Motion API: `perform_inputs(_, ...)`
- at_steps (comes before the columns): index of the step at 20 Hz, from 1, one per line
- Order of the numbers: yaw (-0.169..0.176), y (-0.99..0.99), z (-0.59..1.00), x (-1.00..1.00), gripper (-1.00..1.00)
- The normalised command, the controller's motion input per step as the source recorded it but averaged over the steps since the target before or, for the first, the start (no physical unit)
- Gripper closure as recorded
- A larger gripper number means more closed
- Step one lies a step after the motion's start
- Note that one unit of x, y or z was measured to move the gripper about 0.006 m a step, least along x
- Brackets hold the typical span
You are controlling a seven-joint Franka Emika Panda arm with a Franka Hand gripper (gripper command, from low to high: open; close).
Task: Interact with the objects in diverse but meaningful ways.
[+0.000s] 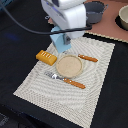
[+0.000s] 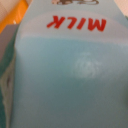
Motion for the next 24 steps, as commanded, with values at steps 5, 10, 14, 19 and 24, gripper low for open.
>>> perform_inputs(5, 0.000, 0.85, -0.10, 0.51, 1.00)
perform_inputs(10, 0.000, 0.83, -0.16, 0.54, 1.00)
perform_inputs(14, 0.000, 0.75, -0.21, 0.55, 1.00)
perform_inputs(19, 0.003, 0.51, -0.28, 0.57, 1.00)
perform_inputs(24, 0.020, 0.24, -0.34, 0.32, 1.00)
